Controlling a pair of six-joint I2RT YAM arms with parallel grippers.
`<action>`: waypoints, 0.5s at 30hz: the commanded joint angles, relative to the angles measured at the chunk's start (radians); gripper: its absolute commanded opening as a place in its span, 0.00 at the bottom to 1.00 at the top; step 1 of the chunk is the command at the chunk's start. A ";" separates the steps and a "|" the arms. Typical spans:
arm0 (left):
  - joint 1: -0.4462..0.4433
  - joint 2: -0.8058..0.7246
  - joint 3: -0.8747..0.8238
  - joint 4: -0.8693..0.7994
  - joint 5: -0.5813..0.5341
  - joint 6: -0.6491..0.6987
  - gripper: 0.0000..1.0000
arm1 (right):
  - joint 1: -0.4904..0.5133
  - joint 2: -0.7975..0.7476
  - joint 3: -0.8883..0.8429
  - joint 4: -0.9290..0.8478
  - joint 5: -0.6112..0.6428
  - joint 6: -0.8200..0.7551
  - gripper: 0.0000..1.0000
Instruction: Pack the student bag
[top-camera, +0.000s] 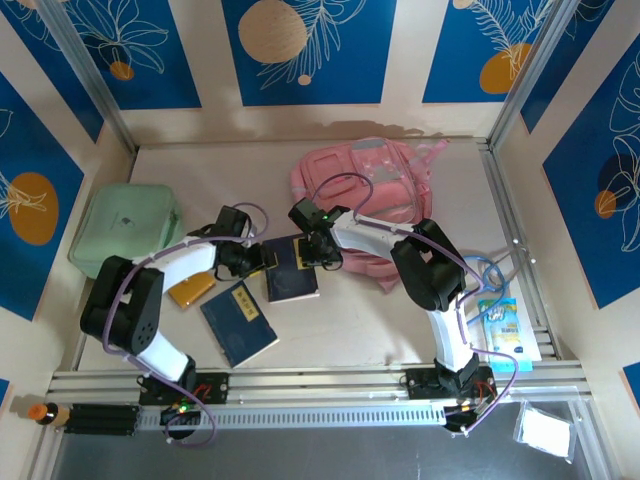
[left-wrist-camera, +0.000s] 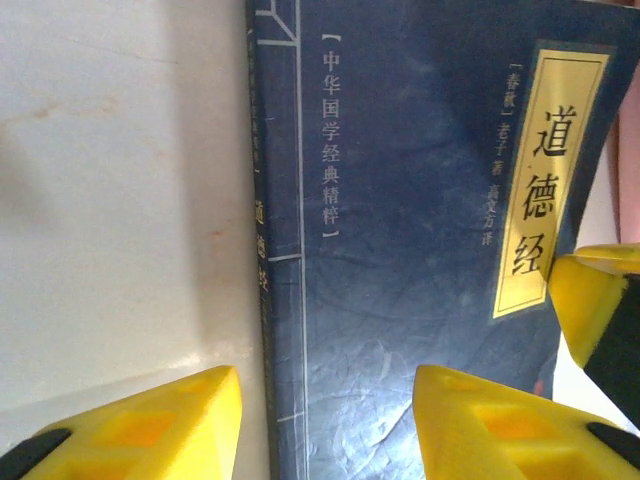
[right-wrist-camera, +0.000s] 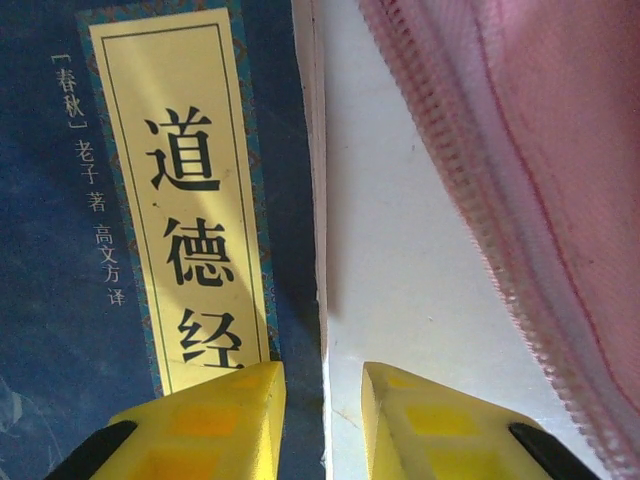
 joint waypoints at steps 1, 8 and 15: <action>-0.005 0.029 0.015 0.013 0.028 -0.006 0.45 | -0.004 0.032 0.006 -0.036 -0.023 0.017 0.25; -0.005 0.057 0.019 0.016 0.030 -0.015 0.38 | -0.004 0.039 -0.006 -0.034 -0.029 0.023 0.25; -0.005 0.071 0.006 0.052 0.040 -0.029 0.32 | -0.005 0.042 -0.004 -0.038 -0.037 0.023 0.21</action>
